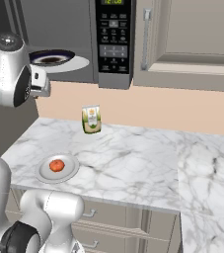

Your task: Pick the squash from the counter and place it in the microwave. Then turn on the microwave.

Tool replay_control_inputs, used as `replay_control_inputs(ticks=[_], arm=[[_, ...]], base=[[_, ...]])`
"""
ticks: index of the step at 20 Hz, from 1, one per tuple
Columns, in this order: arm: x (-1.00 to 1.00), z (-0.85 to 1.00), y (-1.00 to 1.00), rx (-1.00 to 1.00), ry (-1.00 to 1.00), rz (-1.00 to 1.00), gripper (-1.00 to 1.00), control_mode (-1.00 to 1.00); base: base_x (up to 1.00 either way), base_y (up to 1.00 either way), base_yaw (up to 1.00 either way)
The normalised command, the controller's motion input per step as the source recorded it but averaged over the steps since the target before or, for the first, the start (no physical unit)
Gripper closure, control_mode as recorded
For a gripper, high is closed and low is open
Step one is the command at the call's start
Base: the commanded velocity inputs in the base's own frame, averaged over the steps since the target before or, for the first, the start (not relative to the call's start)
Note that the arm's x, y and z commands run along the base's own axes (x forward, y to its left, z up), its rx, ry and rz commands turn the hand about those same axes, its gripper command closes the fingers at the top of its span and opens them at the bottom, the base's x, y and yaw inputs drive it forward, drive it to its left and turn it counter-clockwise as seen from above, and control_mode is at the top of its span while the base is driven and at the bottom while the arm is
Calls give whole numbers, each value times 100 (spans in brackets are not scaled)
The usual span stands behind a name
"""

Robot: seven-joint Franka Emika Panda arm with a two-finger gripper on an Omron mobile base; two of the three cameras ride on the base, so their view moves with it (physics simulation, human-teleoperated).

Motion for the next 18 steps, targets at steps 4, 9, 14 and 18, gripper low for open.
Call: replay_control_inputs(ticks=[4,9,14,18], arm=[[5,-30,0,-13,12,0,-100,-100],[7,-26,0,-13,8,0,-100,-100],[2,-24,-2,-10,7,0,-100,-100],[2,-29,-6,-9,6,0,-100,-100]], base=[[0,0,0],[0,0,0],[0,0,0],[0,0,0]])
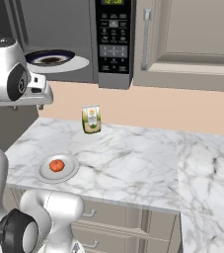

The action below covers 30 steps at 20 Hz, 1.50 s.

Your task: Pick the squash from the counter and place it in the microwave. Then turn on the microwave.

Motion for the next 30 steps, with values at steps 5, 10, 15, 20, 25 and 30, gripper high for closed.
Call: replay_control_inputs(ticks=[5,10,15,20,25,30], arm=[[0,-26,-8,-8,4,0,-100,-100],[0,-25,-11,-6,3,0,-100,-100],[0,-25,-8,-6,2,0,-100,-100],[4,-25,-1,-5,0,0,-100,-100],[2,-28,0,-3,0,-1,-100,-100],[0,-18,0,1,0,-2,-100,-100]], base=[[0,0,0],[0,0,0],[0,0,0],[0,0,0],[0,0,0],[0,0,0]])
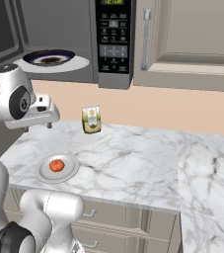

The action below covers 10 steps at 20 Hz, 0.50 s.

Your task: Pick the squash from the counter and place it in the microwave. Then turn on the microwave.

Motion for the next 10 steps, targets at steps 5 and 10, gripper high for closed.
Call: replay_control_inputs(ticks=[5,10], arm=[[0,-17,-1,3,0,-2,-100,-100],[5,-11,-2,3,6,-2,-100,-100]], base=[[0,0,0],[0,0,0]])
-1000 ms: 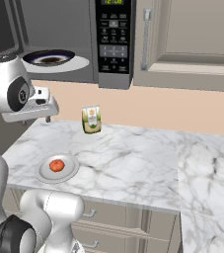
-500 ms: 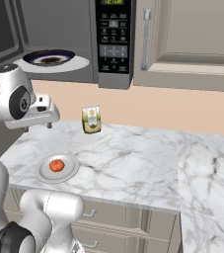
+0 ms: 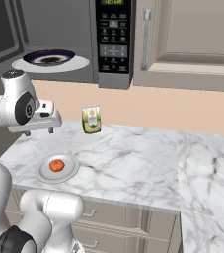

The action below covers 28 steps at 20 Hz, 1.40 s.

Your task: Pick the squash from the counter and place it in the microwave. Then turn on the microwave.

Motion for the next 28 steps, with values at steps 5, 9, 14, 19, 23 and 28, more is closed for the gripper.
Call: replay_control_inputs(ticks=[5,9,14,19,23,28], arm=[[8,-22,0,0,8,-3,-100,-100],[4,-32,0,0,3,-3,-100,-100],[4,-30,0,0,0,-2,-100,-100],[6,-31,0,0,0,-2,-100,-100],[13,-30,0,0,0,-1,-100,-100],[14,-28,0,0,0,0,-100,-100]], base=[[0,0,0],[0,0,0],[0,0,0],[0,0,0],[0,0,0],[0,0,0]])
